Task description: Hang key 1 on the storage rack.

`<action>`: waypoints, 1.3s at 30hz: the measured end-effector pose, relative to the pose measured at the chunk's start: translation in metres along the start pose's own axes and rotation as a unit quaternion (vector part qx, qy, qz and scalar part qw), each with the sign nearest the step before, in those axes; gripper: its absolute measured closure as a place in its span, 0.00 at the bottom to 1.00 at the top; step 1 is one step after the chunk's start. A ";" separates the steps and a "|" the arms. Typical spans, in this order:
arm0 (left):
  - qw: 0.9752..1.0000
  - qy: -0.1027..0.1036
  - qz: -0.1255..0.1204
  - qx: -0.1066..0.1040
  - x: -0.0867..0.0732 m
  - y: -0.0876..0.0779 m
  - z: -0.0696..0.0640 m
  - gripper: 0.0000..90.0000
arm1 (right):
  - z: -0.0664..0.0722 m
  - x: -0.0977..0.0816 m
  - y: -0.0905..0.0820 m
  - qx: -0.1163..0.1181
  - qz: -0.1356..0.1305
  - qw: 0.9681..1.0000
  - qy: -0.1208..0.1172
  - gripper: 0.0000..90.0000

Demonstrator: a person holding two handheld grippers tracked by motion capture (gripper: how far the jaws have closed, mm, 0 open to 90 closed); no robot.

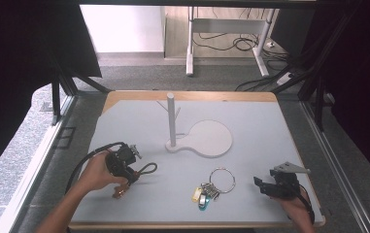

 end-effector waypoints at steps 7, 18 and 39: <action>1.000 -0.003 -0.030 0.003 0.004 -0.023 0.002 0.74 | -0.001 -0.001 0.000 -0.001 0.001 1.000 0.001 0.31; 0.997 -0.013 -0.076 -0.002 0.011 -0.051 0.002 0.74 | -0.001 -0.001 -0.001 0.001 -0.001 1.000 0.003 0.31; 0.993 -0.011 -0.115 -0.009 0.022 -0.078 0.002 0.74 | -0.002 -0.002 0.001 0.000 0.001 1.000 0.004 0.31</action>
Point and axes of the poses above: each handheld gripper's, and its own axes: y roughly forward along the jaws, x roughly out of its top, z roughly to its left, the point moved 7 cm from there along y, roughly forward along the jaws, and after that the axes turned 1 degree about -x, right-handed, at the moved point
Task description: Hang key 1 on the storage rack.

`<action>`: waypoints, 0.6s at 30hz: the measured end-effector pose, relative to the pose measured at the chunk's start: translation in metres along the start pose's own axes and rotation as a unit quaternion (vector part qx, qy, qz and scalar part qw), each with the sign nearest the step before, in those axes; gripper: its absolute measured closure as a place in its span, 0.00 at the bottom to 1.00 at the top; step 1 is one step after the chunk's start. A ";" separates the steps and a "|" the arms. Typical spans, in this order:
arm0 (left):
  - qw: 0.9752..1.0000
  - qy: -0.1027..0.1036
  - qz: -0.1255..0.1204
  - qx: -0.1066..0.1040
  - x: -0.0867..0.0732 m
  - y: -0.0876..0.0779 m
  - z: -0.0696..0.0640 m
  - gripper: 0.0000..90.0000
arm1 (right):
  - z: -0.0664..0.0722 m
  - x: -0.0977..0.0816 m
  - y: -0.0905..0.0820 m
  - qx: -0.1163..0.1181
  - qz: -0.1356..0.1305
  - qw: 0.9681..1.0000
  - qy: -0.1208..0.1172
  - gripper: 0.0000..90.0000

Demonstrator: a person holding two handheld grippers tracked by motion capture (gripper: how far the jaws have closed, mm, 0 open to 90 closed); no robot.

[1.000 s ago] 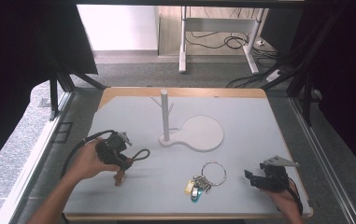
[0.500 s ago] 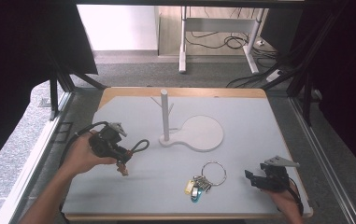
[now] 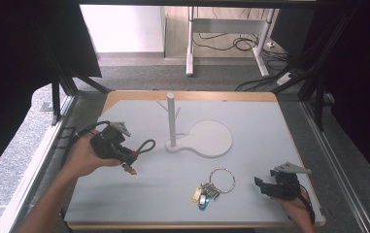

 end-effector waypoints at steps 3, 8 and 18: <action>1.000 -0.003 -0.006 -0.001 0.003 -0.002 -0.001 0.74 | 0.000 0.000 0.000 0.000 -0.001 1.000 -0.001 0.31; 1.000 0.000 -0.013 0.001 0.008 -0.007 0.000 0.74 | -0.001 0.000 0.000 0.000 0.000 1.000 0.000 0.31; 1.000 0.002 -0.019 0.003 0.018 -0.018 0.001 0.74 | -0.001 -0.001 0.000 0.000 0.002 1.000 0.000 0.31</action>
Point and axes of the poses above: each handheld gripper's, and its own axes: y roughly forward along the jaws, x roughly out of its top, z roughly to its left, the point moved 7 cm from there along y, roughly forward along the jaws, and after that the axes turned 1 degree about -x, right-handed, at the moved point
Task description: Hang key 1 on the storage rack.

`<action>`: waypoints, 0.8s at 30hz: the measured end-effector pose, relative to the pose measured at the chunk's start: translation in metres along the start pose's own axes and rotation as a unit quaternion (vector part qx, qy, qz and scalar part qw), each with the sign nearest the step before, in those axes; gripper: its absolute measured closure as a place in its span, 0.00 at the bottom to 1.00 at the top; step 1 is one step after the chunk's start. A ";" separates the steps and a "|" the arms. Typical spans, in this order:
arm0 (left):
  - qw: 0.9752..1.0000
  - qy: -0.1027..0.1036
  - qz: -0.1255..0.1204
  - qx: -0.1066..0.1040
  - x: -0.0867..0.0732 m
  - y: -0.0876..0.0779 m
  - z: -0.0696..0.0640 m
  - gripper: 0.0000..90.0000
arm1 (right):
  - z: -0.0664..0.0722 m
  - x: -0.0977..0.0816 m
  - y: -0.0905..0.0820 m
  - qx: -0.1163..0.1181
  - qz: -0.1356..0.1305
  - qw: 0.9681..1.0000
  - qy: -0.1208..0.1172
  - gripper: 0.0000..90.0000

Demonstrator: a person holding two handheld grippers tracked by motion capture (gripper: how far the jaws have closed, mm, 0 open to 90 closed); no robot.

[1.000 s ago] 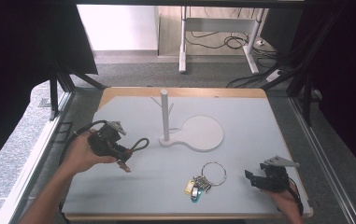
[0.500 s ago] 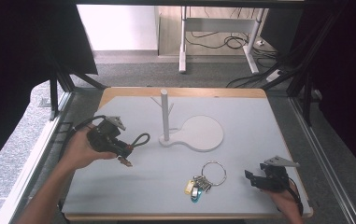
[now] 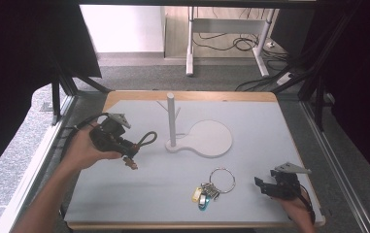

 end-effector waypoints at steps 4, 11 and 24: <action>1.000 -0.002 -0.005 0.000 0.006 -0.006 0.002 0.74 | -0.001 0.000 0.000 0.000 0.000 1.000 0.001 0.31; 1.000 -0.002 -0.006 0.002 0.011 -0.008 0.003 0.74 | -0.001 0.000 0.000 0.000 0.001 1.000 0.001 0.31; 1.000 -0.004 -0.005 0.006 0.018 -0.011 0.008 0.74 | -0.001 -0.001 0.001 -0.001 0.002 1.000 0.000 0.31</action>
Point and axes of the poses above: each handheld gripper's, and its own axes: y roughly forward along the jaws, x roughly out of its top, z roughly to its left, the point moved 7 cm from there along y, roughly forward along the jaws, and after that the axes turned 1 degree about -x, right-handed, at the moved point
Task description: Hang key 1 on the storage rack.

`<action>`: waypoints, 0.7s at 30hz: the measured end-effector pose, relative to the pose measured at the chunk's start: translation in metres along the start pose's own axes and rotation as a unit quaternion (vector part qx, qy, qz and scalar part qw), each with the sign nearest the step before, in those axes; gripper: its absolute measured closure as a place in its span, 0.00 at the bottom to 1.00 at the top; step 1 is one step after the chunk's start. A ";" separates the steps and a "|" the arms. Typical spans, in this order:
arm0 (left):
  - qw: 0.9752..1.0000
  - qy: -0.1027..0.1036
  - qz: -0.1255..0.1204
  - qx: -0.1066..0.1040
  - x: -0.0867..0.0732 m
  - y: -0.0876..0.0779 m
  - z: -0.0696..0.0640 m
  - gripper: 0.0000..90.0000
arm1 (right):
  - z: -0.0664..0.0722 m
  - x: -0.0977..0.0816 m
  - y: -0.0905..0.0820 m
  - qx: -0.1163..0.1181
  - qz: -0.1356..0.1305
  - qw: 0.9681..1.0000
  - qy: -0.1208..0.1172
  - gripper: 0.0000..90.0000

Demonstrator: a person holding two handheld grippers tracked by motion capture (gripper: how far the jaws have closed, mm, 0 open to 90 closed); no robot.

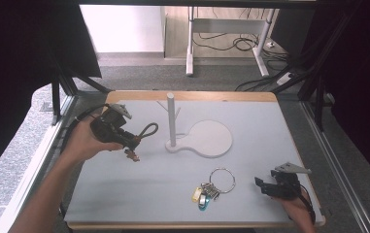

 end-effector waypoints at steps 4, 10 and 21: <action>1.000 -0.001 -0.001 0.001 0.002 -0.001 0.001 0.74 | 0.000 0.000 -0.001 0.000 -0.001 1.000 0.001 0.31; 1.000 -0.002 -0.002 0.001 0.006 -0.002 0.003 0.74 | 0.000 0.000 0.000 0.000 0.001 1.000 0.000 0.31; 1.000 -0.013 0.003 0.002 0.014 -0.002 0.014 0.74 | 0.001 -0.001 0.002 0.001 0.002 1.000 -0.001 0.31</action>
Point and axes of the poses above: each handheld gripper's, and its own axes: y roughly forward along the jaws, x roughly out of its top, z roughly to its left, the point moved 7 cm from there along y, roughly forward along the jaws, and after that the axes turned 1 degree about -x, right-handed, at the moved point
